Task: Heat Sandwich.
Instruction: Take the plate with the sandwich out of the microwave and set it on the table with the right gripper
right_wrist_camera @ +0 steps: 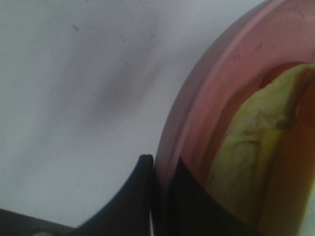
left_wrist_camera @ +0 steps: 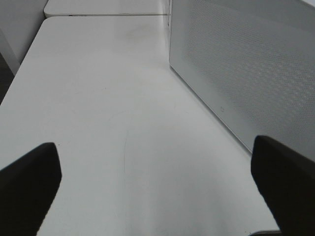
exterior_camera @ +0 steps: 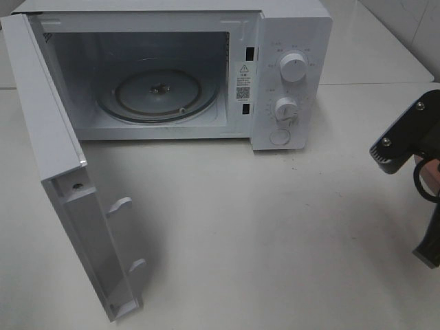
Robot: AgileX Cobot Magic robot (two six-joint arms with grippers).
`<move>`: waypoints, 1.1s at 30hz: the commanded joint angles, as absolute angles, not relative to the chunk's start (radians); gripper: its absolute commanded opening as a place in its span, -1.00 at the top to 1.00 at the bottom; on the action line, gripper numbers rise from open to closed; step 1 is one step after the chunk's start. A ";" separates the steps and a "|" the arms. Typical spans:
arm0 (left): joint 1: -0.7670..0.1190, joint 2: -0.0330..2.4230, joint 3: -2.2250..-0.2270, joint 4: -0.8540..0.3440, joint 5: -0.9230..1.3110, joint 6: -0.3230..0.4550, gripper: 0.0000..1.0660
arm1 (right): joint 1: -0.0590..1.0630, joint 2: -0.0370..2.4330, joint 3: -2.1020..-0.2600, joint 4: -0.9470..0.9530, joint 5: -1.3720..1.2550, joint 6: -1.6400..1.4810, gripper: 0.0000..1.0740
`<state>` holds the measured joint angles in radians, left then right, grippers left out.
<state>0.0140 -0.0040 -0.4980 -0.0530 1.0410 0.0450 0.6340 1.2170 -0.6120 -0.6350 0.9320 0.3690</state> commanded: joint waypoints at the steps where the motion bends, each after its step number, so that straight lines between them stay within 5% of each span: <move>1: 0.018 -0.031 -0.495 -0.058 1.028 0.038 -0.94 | 0.596 1.260 -0.613 -0.709 0.912 0.455 0.99; 22: 0.018 -0.031 -0.495 -0.058 1.028 0.038 -0.94 | 0.331 1.521 -0.682 -0.794 0.728 0.684 0.99; 33: 0.018 -0.031 -0.495 -0.058 1.028 0.038 -0.94 | 0.278 1.629 -0.691 -0.878 0.658 0.763 0.99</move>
